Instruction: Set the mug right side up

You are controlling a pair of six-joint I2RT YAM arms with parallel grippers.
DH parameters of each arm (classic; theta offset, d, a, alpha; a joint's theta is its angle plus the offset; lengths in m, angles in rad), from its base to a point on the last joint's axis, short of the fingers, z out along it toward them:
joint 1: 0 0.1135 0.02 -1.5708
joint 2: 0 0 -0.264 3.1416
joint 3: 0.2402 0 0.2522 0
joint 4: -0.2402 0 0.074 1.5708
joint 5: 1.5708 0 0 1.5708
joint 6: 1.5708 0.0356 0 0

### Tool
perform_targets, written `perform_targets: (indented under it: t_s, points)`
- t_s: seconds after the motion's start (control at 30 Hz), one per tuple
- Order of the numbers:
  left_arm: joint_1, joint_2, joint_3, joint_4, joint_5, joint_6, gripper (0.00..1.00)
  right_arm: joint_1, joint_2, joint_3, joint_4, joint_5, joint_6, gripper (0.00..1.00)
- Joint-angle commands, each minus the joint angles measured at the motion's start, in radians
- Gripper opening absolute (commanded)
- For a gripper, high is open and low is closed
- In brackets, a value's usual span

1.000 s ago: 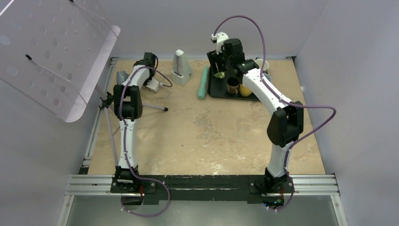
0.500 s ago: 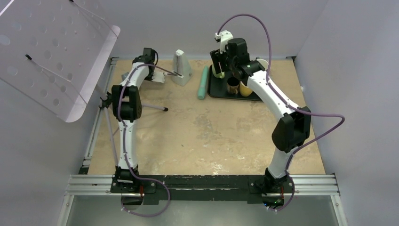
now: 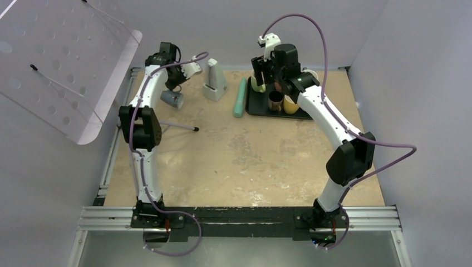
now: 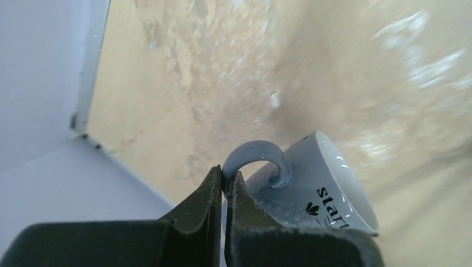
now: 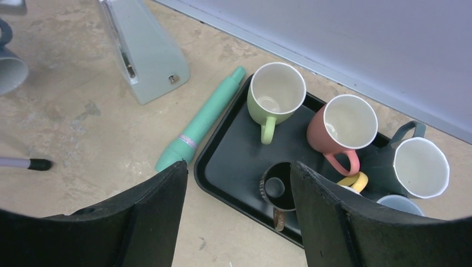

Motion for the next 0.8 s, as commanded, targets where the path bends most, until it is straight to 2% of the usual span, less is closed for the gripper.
perform_targets:
  t_s: [0.0, 0.17, 0.27, 0.37, 0.43, 0.6, 0.67, 0.77]
  points:
    - [-0.003, -0.106, 0.007, -0.077, 0.25, -0.343, 0.0, -0.001, -0.076, -0.016, 0.045, -0.069, 0.016, 0.71]
    - [-0.004, -0.145, -0.036, -0.081, 0.378, -0.506, 0.0, 0.022, -0.115, -0.09, 0.122, -0.182, 0.016, 0.7]
    - [-0.005, -0.183, -0.095, -0.06, 0.421, -0.572, 0.0, 0.044, -0.131, -0.142, 0.199, -0.341, 0.032, 0.7]
    - [-0.004, -0.217, -0.126, -0.055, 0.454, -0.664, 0.0, 0.055, -0.134, -0.211, 0.307, -0.461, 0.134, 0.71]
    - [-0.006, -0.241, -0.151, -0.053, 0.522, -0.719, 0.0, 0.065, -0.118, -0.243, 0.373, -0.49, 0.214, 0.71]
    - [-0.022, -0.304, -0.197, -0.015, 0.656, -0.829, 0.0, 0.087, -0.081, -0.324, 0.61, -0.595, 0.431, 0.78]
    - [-0.028, -0.303, -0.182, -0.038, 0.663, -0.856, 0.0, 0.109, -0.076, -0.33, 0.657, -0.623, 0.423, 0.78]
    - [-0.03, -0.301, -0.171, -0.067, 0.687, -0.885, 0.0, 0.148, -0.059, -0.293, 0.64, -0.613, 0.365, 0.78]
